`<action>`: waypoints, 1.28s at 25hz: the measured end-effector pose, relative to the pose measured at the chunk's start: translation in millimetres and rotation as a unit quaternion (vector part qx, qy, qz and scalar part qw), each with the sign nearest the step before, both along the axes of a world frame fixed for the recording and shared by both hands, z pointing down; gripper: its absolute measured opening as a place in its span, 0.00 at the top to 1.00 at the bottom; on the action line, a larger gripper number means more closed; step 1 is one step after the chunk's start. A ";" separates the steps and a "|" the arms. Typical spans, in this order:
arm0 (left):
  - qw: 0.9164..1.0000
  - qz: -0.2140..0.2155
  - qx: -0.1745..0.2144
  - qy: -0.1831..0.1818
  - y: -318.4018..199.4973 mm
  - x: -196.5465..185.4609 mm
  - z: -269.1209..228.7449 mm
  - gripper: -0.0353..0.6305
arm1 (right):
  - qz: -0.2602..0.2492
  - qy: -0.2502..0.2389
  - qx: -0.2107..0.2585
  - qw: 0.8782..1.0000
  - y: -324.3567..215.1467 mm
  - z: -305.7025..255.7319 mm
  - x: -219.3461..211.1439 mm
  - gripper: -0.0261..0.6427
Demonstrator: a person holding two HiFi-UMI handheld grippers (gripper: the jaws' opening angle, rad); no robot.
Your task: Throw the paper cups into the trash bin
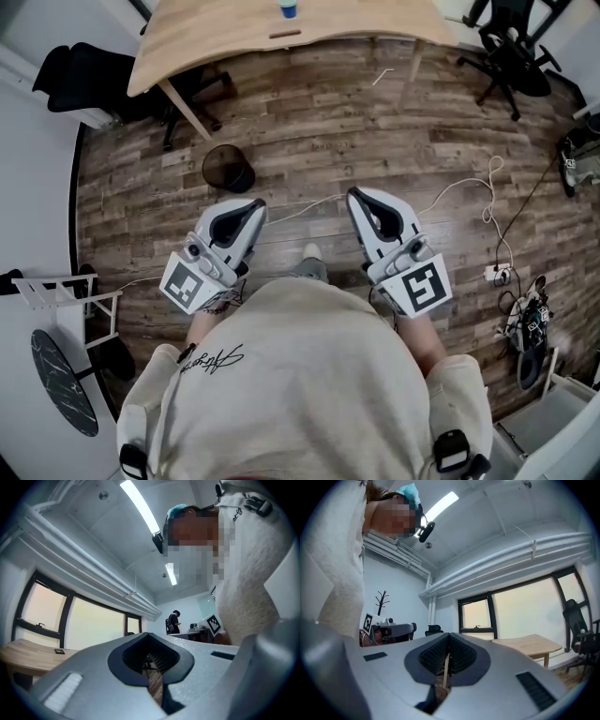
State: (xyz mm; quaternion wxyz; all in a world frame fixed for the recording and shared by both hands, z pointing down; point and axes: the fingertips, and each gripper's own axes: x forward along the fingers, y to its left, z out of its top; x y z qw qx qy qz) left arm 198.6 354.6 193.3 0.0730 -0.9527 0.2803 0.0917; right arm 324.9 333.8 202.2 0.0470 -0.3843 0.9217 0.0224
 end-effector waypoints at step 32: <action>1.000 0.007 -0.027 -0.008 -92.3 -33.8 19.8 0.95 | -0.012 0.009 -0.028 0.999 -93.4 19.7 -43.7 0.94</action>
